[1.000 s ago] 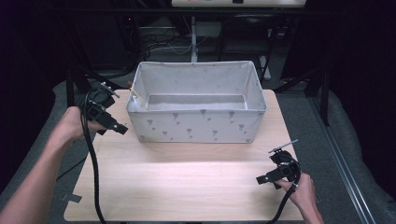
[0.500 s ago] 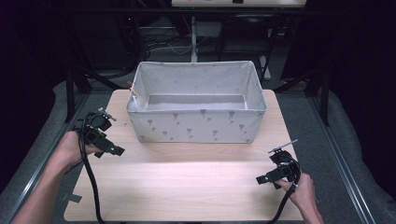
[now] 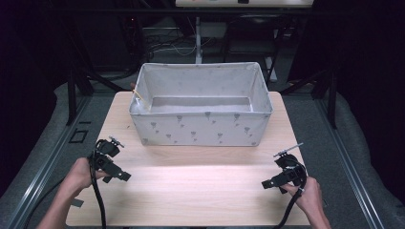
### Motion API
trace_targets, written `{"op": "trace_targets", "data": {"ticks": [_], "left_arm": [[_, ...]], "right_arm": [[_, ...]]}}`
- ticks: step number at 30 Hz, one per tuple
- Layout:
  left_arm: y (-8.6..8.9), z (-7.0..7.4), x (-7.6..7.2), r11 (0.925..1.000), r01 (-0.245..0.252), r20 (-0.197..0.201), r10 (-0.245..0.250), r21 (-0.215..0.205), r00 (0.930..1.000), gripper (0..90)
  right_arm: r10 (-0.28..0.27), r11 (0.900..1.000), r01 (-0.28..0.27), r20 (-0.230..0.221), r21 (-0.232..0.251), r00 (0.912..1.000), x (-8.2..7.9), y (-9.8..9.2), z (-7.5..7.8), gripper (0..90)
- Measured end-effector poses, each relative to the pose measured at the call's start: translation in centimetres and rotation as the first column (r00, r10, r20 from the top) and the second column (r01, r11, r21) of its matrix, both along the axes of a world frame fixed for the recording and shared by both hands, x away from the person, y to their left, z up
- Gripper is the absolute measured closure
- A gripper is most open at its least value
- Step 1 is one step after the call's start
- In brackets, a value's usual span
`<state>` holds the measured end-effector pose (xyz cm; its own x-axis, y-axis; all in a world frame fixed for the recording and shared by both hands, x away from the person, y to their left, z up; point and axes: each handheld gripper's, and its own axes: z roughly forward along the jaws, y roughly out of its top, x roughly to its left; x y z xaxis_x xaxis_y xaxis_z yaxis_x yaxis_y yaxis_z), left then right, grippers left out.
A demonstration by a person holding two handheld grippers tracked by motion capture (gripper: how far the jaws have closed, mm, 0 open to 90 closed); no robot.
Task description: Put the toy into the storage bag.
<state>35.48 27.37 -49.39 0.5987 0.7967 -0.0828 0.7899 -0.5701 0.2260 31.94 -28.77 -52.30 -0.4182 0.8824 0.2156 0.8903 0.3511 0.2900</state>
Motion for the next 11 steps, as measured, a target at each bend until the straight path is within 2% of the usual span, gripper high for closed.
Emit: {"op": "trace_targets", "data": {"ticks": [2, 3, 5, 7, 9, 11], "left_arm": [[0.2, -0.4, 0.1, 0.9998, -0.02, 0.018, 0.02, 0.004, 0.9996, 1.6], [0.3, -0.6, 0.0, 0.9995, -0.031, 0.035, 0.031, 0.006, 0.9989, 1.3], [0.5, -0.9, 0.0, 0.9993, -0.037, 0.052, 0.036, 0.01, 0.998, 0.3], [0.8, -1.3, -0.2, 0.9985, -0.055, 0.043, 0.055, 0.001, 0.9976, 0.1], [1.1, -1.7, -0.3, 0.9977, -0.067, 0.036, 0.067, -0.005, 0.9971, 0.0], [1.3, -2.0, -0.2, 0.9978, -0.067, 0.037, 0.067, 0.0, 0.9971, 0.0]], "right_arm": [[0.006, 1.0, -0.006, -0.001, 0.004, 1.0, 0.0, 0.1, -0.1, 11.2], [-0.007, 1.0, 0.007, 0.006, 0.024, 1.0, 0.0, 0.3, -0.2, 11.1], [0.017, 1.0, -0.017, 0.0, 0.001, 0.9999, 0.0, 0.3, -0.1, 11.0], [0.015, 1.0, -0.015, 0.002, 0.016, 0.9999, 0.0, 0.3, 0.0, 10.9], [0.019, 1.0, -0.019, 0.005, 0.0, 0.9998, 0.0, 0.1, 0.0, 10.8], [0.018, 1.0, -0.018, 0.007, 0.005, 0.9998, 0.0, 0.1, 0.0, 10.8]]}}
